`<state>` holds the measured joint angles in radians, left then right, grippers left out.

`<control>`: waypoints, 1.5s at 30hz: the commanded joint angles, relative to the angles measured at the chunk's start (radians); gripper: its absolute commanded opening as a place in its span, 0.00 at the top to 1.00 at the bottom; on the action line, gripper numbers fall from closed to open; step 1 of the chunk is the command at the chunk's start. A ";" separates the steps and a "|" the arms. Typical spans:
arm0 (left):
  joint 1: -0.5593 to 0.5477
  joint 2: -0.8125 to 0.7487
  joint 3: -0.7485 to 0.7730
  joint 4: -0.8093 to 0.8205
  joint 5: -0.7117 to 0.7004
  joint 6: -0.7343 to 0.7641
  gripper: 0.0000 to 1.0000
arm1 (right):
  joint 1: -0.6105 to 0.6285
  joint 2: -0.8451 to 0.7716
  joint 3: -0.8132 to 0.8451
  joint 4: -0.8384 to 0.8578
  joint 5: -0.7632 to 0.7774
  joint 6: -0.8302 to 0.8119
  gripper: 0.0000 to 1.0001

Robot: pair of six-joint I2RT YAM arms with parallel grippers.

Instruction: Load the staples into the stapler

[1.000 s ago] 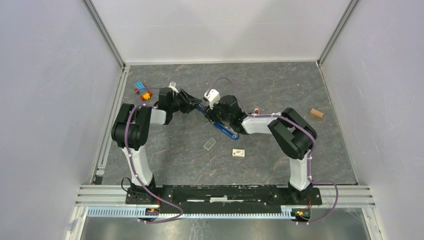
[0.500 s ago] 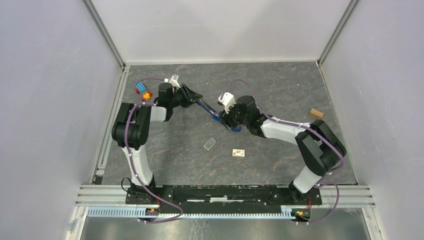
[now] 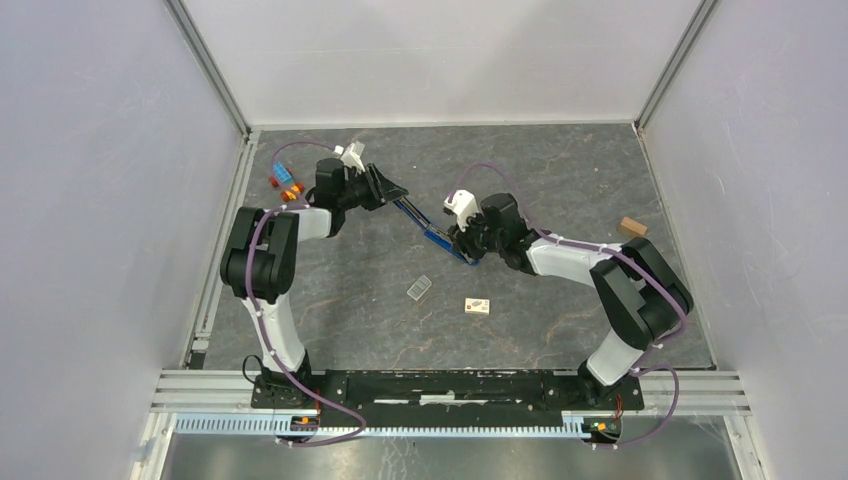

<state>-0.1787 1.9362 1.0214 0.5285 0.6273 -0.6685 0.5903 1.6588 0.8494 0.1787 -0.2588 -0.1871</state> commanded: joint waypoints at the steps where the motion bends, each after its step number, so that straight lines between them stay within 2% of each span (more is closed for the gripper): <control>1: 0.001 -0.069 0.052 -0.029 0.030 0.075 0.89 | 0.003 0.021 -0.009 0.027 0.017 0.025 0.57; 5: -0.001 -0.083 0.061 -0.041 0.028 0.072 0.86 | 0.003 0.022 -0.028 0.030 0.029 0.015 0.60; 6: -0.001 -0.088 0.064 -0.044 0.029 0.069 0.85 | 0.003 0.021 -0.035 0.040 0.026 0.017 0.65; 10: -0.012 -0.111 0.060 -0.044 0.042 0.041 0.73 | 0.002 0.024 -0.066 0.101 -0.028 0.068 0.74; 14: -0.037 -0.140 0.035 -0.039 0.040 0.034 0.59 | 0.002 0.040 -0.101 0.188 -0.091 0.142 0.76; 21: -0.081 -0.175 -0.010 -0.039 0.042 0.030 0.48 | 0.002 0.067 -0.131 0.258 -0.129 0.186 0.75; 29: -0.094 -0.201 -0.045 -0.063 0.033 0.045 0.44 | 0.003 0.086 -0.122 0.247 -0.132 0.186 0.75; 34: -0.106 -0.215 -0.053 -0.062 0.034 0.045 0.43 | 0.003 0.093 -0.105 0.252 -0.141 0.229 0.70; 39: -0.126 -0.216 -0.055 -0.045 0.059 0.005 0.42 | 0.002 0.111 -0.099 0.258 -0.143 0.232 0.71; 45: -0.158 -0.239 -0.080 -0.061 0.033 0.029 0.41 | 0.002 0.122 -0.090 0.267 -0.141 0.246 0.71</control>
<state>-0.2924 1.7508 0.9657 0.4595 0.6079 -0.6205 0.5816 1.7515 0.7338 0.4404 -0.3634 0.0341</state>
